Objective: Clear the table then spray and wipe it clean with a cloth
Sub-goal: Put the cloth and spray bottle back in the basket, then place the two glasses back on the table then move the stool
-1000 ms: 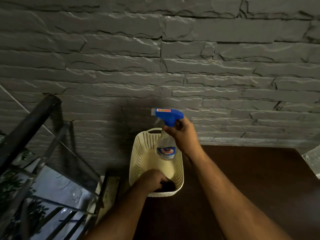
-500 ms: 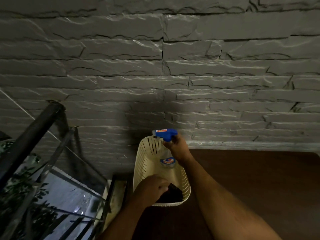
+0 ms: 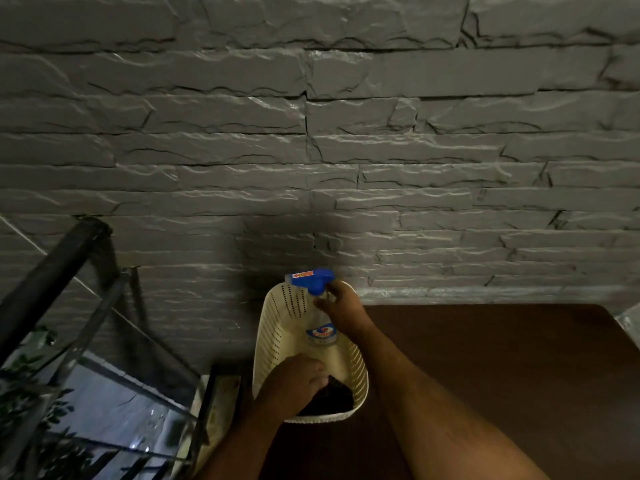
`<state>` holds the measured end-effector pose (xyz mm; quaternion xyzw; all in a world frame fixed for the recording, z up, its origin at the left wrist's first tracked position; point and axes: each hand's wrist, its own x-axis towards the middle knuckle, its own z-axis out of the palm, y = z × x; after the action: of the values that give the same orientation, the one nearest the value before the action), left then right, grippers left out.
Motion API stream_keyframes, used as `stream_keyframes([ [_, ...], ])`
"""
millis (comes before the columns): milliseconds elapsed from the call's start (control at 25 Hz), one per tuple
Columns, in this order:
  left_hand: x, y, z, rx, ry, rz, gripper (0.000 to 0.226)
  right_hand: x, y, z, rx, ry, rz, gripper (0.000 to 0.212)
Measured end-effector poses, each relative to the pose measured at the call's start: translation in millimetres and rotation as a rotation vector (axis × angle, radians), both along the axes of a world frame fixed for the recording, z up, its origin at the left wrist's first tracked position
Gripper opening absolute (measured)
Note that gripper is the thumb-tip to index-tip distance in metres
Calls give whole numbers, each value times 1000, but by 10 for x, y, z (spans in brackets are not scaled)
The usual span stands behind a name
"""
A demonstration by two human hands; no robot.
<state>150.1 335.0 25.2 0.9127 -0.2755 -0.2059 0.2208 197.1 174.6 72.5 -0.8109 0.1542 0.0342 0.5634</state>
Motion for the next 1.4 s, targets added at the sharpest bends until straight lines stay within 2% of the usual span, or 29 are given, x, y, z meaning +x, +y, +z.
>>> stream_keyframes([
  [320,-103,-22,-43,-36,-24,61,34,-343,-174,114,-150,-43,22,55],
  [440,-142,-129,10,-64,-113,108,31,-604,-258,134,-193,-98,-32,53],
  [640,-333,-349,230,-118,-285,162,41,-1099,-414,132,-202,-119,-44,42],
  [800,-683,-406,394,-179,-203,257,27,-1587,-548,157,-196,-135,-22,31],
  [1040,-1783,-553,477,-164,-266,448,30,-2506,-919,53,-186,-88,162,34],
  [1200,-2601,-624,425,-140,-232,587,31,-3007,-1086,-5,-245,-107,280,25],
  [1400,-3557,-521,378,-121,-216,732,32,-3511,-856,-86,-203,-58,427,19],
])
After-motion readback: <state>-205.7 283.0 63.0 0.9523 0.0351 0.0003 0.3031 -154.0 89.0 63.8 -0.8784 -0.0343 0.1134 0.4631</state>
